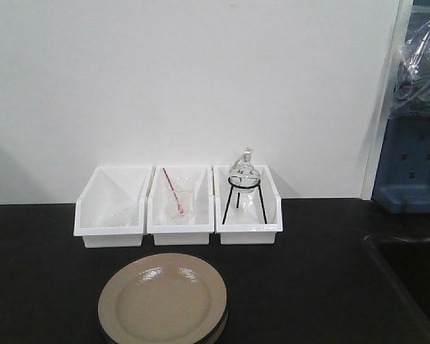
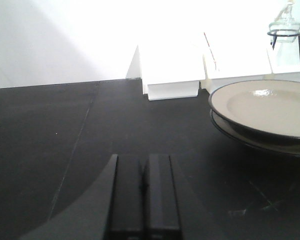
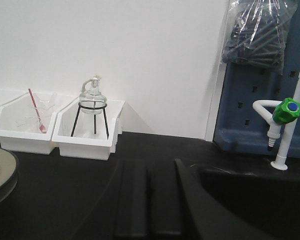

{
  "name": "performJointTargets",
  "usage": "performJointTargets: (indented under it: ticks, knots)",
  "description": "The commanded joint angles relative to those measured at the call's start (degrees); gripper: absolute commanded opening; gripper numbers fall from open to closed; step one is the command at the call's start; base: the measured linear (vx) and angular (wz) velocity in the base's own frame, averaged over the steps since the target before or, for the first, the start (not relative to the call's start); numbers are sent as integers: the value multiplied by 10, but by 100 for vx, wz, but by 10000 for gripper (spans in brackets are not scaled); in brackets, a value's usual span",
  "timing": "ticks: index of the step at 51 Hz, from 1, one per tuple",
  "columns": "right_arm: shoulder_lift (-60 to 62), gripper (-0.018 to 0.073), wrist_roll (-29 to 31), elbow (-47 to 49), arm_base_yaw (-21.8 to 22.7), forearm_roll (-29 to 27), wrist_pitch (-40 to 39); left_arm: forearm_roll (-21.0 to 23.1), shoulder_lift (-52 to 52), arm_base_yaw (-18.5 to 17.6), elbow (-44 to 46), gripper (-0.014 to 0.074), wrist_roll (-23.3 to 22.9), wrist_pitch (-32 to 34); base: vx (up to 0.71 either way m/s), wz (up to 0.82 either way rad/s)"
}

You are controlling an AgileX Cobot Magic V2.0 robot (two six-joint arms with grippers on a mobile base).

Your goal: Arrange circular plates on left workspace

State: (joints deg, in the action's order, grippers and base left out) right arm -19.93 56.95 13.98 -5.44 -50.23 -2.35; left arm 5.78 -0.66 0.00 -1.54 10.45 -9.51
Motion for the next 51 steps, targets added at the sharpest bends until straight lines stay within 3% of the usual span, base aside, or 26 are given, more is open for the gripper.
performJointTargets:
  ticks: [1,31,34,36,39,45,48,51]
  knots:
    - [-5,-2,5,18,2,2,-27,9,-9,-4,-12,0,-7,52,0,0]
    - [-5,-2,7,18,2,3,-26,9,-9,-4,-12,0,-7,52,0,0]
    - [-5,-2,-4,18,2,23,-25,9,-9,-4,-12,0,-7,52,0,0]
    - [-5,-2,-45,18,2,66,-11,9,-9,-4,-12,0,-7,52,0,0]
    - [-4,-2,-150,18,2,179,18,9,-9,-4,-12,0,-7,52,0,0]
    - [2,-2,-406,15,3,404,72,9,-9,-4,-12,0,-7,52,0,0]
    - [13,-1,-491,-3,3,453,64,9,-9,-4,-12,0,-7,52,0,0]
    - [32,-1,-525,-32,3,473,35,9,-9,-4,-12,0,-7,52,0,0]
